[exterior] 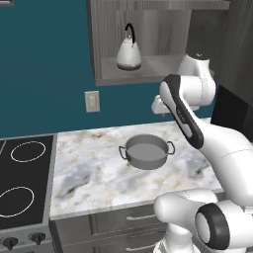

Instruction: Pick the kettle from the cabinet and place it on a stove burner. Then pick the pot from the counter and place it on another stove burner. Finally, turn both burners on.

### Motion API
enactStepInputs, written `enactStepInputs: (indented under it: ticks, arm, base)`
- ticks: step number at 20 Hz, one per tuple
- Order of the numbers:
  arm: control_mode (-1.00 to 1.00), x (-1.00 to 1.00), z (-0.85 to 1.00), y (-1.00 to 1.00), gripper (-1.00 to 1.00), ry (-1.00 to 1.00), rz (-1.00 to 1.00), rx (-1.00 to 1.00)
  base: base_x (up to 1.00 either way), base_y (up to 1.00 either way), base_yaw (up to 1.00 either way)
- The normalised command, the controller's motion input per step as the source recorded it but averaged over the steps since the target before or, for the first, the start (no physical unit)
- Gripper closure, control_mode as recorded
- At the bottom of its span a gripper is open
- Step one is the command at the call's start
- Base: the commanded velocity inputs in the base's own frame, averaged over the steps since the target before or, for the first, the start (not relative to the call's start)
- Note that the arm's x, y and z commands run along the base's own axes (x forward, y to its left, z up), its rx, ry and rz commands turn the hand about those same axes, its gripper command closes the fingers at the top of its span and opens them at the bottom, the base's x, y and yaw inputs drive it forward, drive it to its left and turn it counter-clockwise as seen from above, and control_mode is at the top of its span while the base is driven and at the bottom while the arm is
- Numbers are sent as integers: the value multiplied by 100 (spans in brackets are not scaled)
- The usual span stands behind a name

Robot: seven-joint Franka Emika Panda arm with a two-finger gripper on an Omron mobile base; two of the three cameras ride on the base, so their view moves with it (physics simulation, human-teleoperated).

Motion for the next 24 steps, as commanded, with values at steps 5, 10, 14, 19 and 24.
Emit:
enactStepInputs:
  ticks: [5,10,14,19,24]
  arm:
    - [-100,0,23,0,-100,-16,0,0]
    - [-100,0,20,1,-100,-17,0,0]
    - [-100,-1,16,8,-100,-16,0,0]
    - [-100,-6,18,9,-100,-20,0,0]
    - [-100,-4,18,5,-100,-17,-1,0]
  base:
    - [0,0,0]
    - [0,0,0]
    - [0,0,0]
    - [0,0,0]
    - [0,0,0]
